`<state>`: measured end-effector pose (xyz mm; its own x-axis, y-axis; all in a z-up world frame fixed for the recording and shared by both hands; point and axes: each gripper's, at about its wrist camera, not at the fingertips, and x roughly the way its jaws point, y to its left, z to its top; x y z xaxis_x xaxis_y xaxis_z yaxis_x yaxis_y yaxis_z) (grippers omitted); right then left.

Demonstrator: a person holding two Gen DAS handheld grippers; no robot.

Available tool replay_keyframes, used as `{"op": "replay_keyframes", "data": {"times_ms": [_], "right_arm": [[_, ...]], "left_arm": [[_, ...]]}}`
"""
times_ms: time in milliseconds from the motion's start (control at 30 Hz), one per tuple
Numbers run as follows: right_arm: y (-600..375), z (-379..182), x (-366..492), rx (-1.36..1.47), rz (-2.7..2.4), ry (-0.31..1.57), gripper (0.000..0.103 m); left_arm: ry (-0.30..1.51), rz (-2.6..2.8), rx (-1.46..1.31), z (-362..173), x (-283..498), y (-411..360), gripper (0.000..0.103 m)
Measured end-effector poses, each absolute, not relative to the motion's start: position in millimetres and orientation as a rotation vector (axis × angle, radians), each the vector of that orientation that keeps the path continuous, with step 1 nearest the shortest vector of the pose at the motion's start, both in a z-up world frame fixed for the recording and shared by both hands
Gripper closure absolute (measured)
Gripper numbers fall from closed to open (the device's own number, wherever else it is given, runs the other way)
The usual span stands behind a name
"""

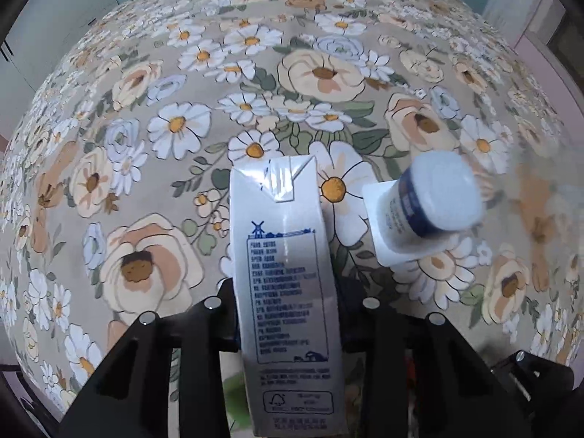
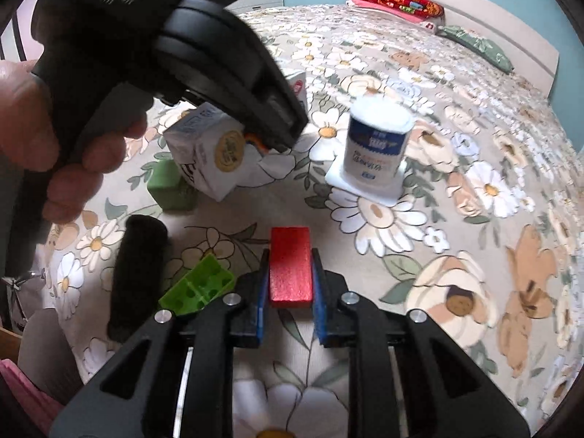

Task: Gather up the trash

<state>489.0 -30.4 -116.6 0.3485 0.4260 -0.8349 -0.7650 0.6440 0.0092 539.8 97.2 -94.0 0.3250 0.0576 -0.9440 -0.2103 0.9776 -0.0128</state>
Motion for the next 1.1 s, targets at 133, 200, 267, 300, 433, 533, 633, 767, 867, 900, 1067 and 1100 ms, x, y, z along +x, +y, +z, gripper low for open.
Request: {"op": "replay_keyframes", "data": {"times_ms": [133,200,267,300,433,533,633,767,867,900,1067,1100], "right_arm": [[-37.8,-91.3,470.2,-0.439,0.770,0.899,0.082],[-41.1,-78.2,463.6,-0.443,0.755,0.885,0.082],[-44.7,-62.9,457.4,-0.444,0.739,0.867,0.082],[-46.9,-53.3,452.1,-0.444,0.731,0.857,0.082],[-54.3,-20.8,439.2,-0.464,0.702,0.816,0.082],[-61.5,5.9,429.1,-0.478,0.682,0.784,0.082],[-69.5,34.9,412.3,-0.485,0.664,0.747,0.082],[-74.6,67.1,386.3,-0.488,0.644,0.707,0.082],[-79.4,89.9,364.2,-0.489,0.631,0.680,0.082],[-81.1,95.1,358.5,-0.488,0.628,0.673,0.082],[-91.1,125.2,321.3,-0.481,0.612,0.633,0.082],[-93.8,131.0,313.4,-0.479,0.609,0.626,0.082]], "left_arm": [[1.191,0.160,-0.135,-69.0,525.6,97.9,0.065],[1.162,0.148,-0.131,-51.7,515.4,100.4,0.065],[1.139,0.140,-0.125,-38.4,509.5,103.4,0.065],[1.123,0.135,-0.120,-27.9,502.5,102.8,0.065],[1.074,0.122,-0.089,5.2,476.8,100.0,0.065],[1.030,0.114,-0.064,32.1,454.0,99.0,0.065],[0.982,0.103,-0.031,60.6,427.2,97.8,0.065],[0.922,0.095,0.016,91.8,393.2,93.9,0.065],[0.880,0.091,0.040,112.9,367.2,90.7,0.065],[0.863,0.092,0.055,120.4,356.2,89.2,0.065],[0.805,0.091,0.125,145.7,310.2,80.1,0.065],[0.799,0.088,0.130,148.3,304.1,78.5,0.065]]}}
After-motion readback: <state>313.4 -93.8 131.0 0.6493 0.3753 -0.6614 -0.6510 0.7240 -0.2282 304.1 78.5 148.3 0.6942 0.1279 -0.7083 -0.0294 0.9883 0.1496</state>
